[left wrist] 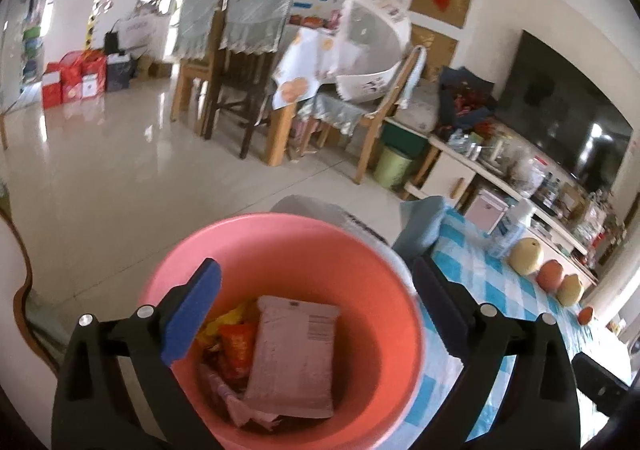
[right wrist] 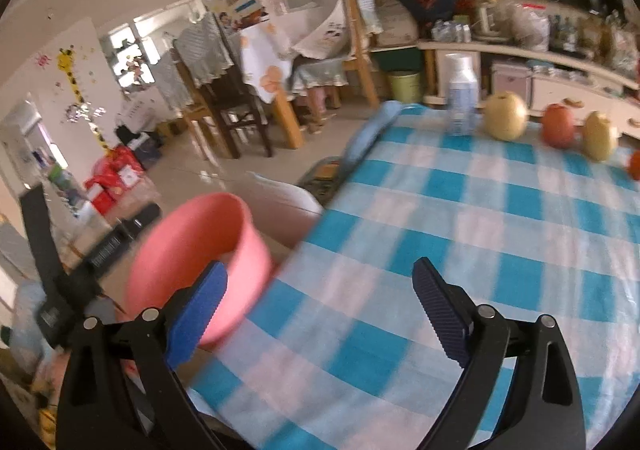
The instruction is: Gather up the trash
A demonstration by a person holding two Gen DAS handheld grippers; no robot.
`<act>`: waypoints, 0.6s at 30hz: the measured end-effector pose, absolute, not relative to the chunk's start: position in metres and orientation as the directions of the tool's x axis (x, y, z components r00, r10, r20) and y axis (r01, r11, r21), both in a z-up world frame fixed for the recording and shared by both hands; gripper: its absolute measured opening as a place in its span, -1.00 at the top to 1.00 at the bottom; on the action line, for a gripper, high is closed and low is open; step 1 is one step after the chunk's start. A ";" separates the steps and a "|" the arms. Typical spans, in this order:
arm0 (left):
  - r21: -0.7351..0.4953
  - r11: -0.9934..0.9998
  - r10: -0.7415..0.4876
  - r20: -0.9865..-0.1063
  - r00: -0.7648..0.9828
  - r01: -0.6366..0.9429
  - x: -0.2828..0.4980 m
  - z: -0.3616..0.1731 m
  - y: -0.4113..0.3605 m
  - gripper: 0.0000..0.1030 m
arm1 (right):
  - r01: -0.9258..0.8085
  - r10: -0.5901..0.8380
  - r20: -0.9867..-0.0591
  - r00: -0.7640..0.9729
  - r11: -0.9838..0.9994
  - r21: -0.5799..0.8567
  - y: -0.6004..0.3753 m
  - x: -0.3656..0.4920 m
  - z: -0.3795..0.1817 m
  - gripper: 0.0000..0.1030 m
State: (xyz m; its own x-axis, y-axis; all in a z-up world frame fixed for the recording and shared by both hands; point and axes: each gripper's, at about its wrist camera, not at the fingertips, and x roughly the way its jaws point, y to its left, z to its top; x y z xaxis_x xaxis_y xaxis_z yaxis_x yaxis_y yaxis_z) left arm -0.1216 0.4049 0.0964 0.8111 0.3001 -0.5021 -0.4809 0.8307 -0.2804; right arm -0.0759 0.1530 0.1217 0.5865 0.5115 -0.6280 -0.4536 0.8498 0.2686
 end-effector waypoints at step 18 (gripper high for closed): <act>-0.173 0.955 0.141 -0.445 0.884 -0.240 -0.092 0.108 0.283 -0.92 | -0.315 0.349 -0.627 0.697 0.934 0.170 0.046 -0.091 0.102 -0.82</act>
